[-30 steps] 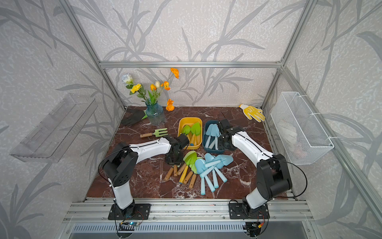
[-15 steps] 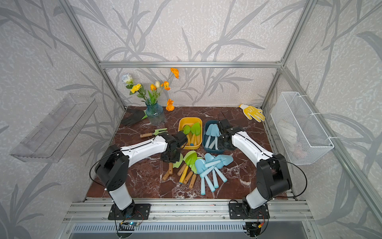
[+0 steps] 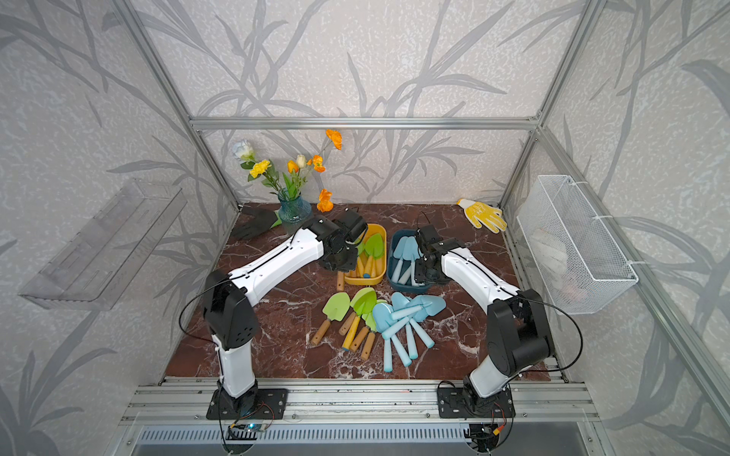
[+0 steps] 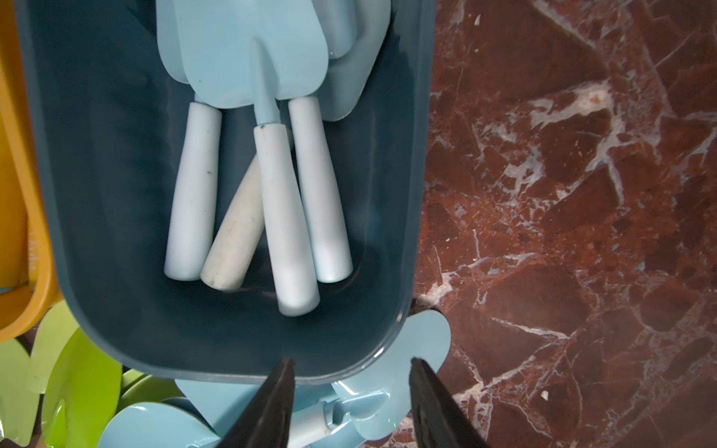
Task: Sort the small shovels by color and place them into the storage box
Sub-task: Place the shovel in the storage box.
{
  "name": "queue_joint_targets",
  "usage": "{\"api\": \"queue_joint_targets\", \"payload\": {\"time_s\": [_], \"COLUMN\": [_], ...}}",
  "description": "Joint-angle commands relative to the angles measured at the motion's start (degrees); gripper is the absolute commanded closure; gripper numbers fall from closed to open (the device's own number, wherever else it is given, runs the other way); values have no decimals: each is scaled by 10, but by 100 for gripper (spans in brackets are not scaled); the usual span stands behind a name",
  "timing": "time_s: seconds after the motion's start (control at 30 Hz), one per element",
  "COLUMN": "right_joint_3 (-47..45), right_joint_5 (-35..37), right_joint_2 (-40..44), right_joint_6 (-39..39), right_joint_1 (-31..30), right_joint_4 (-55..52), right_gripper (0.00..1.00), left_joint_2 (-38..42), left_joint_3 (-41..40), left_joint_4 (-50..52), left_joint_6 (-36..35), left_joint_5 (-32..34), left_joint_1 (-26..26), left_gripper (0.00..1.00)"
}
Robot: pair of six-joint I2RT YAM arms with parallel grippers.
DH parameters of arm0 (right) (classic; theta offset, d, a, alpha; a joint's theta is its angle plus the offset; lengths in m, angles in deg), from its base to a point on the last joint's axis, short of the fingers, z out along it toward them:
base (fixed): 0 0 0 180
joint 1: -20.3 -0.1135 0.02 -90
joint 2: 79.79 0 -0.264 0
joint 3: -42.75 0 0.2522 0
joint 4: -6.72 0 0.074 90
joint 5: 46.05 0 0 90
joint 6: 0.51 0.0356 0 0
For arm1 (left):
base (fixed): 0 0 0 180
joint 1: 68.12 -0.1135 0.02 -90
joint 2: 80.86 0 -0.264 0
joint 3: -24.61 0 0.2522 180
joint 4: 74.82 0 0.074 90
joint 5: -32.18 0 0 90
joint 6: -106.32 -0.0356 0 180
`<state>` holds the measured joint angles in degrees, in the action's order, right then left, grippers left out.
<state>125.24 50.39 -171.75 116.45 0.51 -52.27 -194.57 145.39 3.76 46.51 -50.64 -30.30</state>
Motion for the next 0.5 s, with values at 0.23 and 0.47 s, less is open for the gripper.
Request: {"api": "queue_joint_targets", "payload": {"time_s": [0.23, 0.47], "right_joint_3": [-23, -33], "right_joint_5": [22, 26], "right_joint_2": [43, 50], "right_joint_6": [5, 10], "right_joint_1": [23, 29], "right_joint_4": [-26, -35], "right_gripper": [50, 50], "left_joint_2": [-148, -211], "left_joint_3": [145, 206], "left_joint_4": [-17, -13], "left_joint_6": [-42, -66], "left_joint_5": [-63, -75], "left_joint_1": [-52, -66], "left_gripper": [100, 100]}}
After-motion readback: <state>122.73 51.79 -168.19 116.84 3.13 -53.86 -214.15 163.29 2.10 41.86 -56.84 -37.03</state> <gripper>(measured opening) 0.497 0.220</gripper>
